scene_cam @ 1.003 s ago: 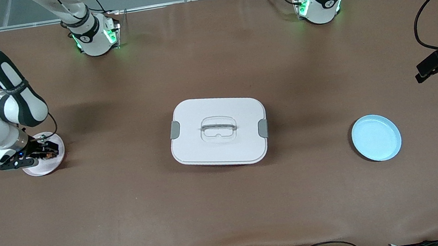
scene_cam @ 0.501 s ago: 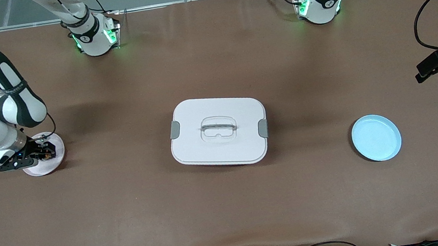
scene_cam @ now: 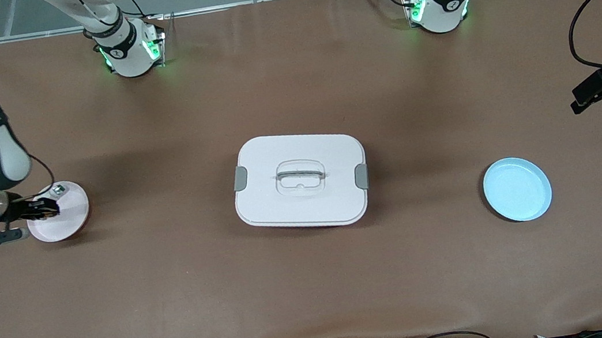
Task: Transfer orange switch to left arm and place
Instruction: 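Close the right gripper on the orange switch and lift it, then carry the switch over the box while the left gripper reaches toward it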
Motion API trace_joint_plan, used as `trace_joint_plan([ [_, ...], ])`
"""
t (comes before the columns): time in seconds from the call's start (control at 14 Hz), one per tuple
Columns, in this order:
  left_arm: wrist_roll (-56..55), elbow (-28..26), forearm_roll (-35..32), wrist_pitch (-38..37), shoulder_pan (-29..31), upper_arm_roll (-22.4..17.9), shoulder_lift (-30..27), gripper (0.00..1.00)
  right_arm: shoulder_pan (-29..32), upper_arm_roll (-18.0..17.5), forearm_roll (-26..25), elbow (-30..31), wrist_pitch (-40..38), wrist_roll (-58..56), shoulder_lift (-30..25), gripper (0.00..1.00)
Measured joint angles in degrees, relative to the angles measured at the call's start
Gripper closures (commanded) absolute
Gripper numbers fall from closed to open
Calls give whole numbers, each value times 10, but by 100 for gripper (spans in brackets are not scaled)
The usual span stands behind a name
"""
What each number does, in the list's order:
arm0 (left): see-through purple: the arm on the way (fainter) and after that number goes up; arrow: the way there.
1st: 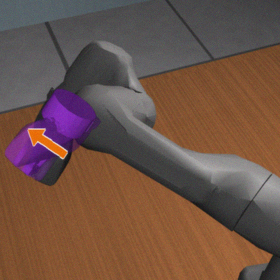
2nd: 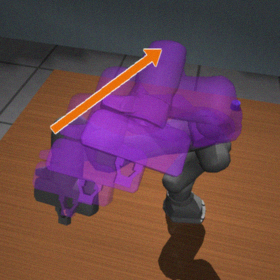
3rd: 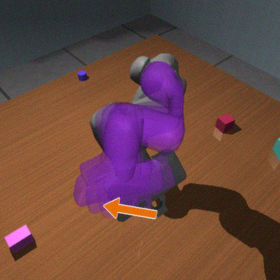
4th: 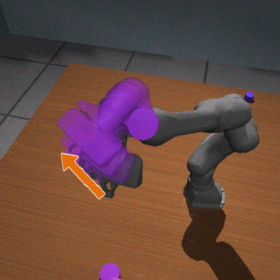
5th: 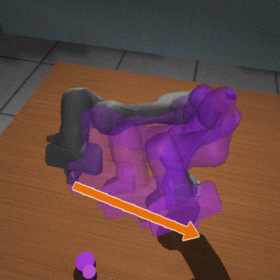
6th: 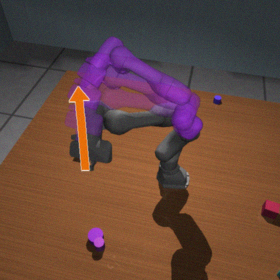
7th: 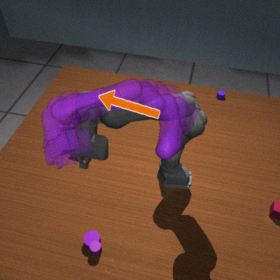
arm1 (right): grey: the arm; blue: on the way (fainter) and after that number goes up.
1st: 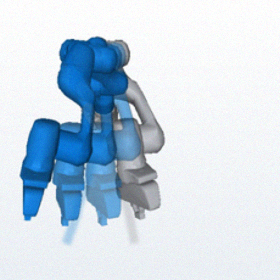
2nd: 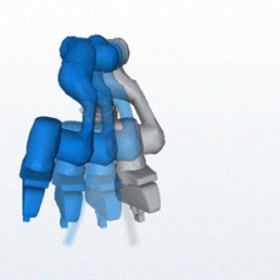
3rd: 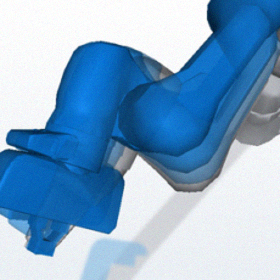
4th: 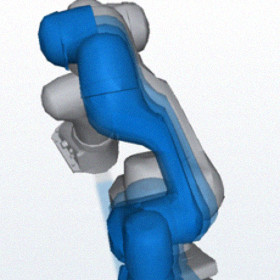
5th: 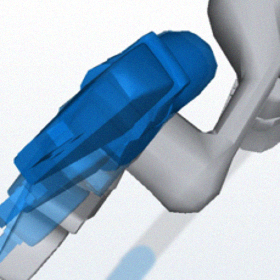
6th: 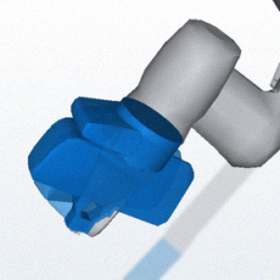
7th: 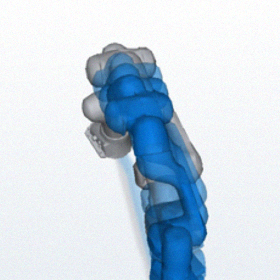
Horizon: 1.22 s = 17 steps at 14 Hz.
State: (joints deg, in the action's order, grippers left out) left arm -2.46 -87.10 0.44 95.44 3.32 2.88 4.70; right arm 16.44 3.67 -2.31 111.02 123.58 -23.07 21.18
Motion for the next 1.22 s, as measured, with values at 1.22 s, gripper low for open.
trace_joint_plan([
  [1.22,-10,38,196,54,-15,118,15,0,-214,-13,231,-216,-322,610,-82,100],
])
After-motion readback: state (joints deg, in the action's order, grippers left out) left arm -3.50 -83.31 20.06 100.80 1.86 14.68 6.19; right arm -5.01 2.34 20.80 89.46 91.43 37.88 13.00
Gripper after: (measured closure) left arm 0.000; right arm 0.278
